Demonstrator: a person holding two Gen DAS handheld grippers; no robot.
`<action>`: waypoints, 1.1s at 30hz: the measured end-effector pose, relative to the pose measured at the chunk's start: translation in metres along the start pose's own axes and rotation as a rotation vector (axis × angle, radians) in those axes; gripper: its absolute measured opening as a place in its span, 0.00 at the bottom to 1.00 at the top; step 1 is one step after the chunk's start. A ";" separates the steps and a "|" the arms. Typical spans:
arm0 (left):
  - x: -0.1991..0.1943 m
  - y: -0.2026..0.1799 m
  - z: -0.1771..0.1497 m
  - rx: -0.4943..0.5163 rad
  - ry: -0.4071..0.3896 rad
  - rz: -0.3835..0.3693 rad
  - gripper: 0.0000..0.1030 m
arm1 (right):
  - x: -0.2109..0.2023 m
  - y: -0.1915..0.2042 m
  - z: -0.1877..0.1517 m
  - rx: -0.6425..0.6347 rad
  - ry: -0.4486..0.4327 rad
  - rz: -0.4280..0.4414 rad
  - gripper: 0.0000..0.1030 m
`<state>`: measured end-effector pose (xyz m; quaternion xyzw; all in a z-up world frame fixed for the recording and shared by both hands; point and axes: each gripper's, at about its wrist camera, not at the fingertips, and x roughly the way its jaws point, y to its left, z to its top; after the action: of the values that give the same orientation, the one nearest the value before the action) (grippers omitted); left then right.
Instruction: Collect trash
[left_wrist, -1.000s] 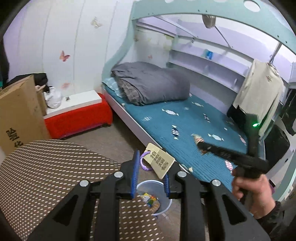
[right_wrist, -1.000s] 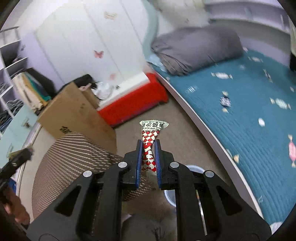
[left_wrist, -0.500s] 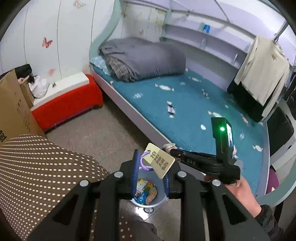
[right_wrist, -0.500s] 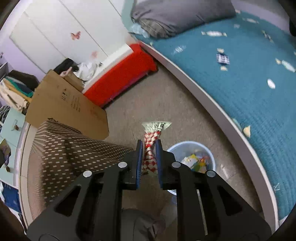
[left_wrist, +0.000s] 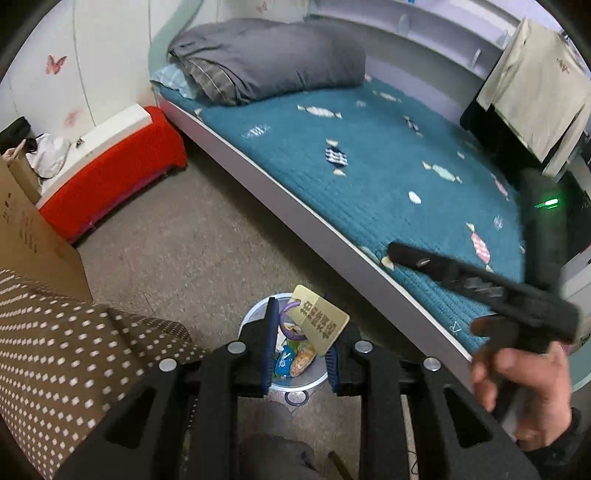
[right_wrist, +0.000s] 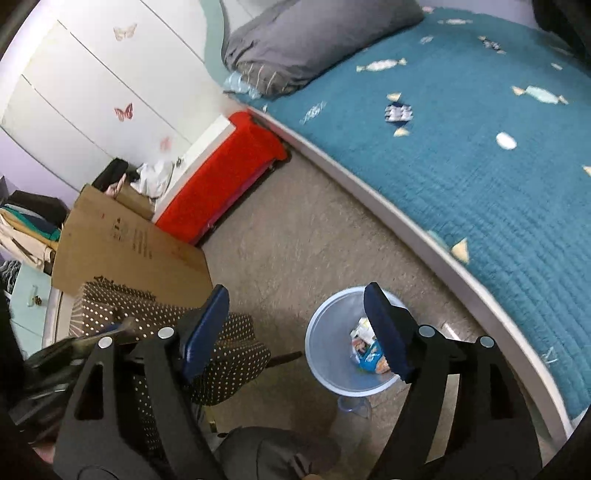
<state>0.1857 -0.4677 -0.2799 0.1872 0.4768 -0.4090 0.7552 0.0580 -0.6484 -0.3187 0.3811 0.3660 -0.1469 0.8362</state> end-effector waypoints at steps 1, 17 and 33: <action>0.003 -0.001 0.001 0.001 0.007 0.000 0.22 | -0.006 -0.001 0.002 -0.002 -0.014 0.000 0.74; -0.013 0.022 0.010 -0.106 0.055 0.081 0.91 | -0.062 0.020 0.002 -0.009 -0.113 0.012 0.94; -0.188 0.022 -0.047 -0.117 -0.230 0.170 0.93 | -0.137 0.131 -0.032 -0.151 -0.160 0.048 0.94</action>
<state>0.1372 -0.3408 -0.1402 0.1348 0.3925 -0.3339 0.8464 0.0165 -0.5422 -0.1640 0.3126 0.2991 -0.1289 0.8923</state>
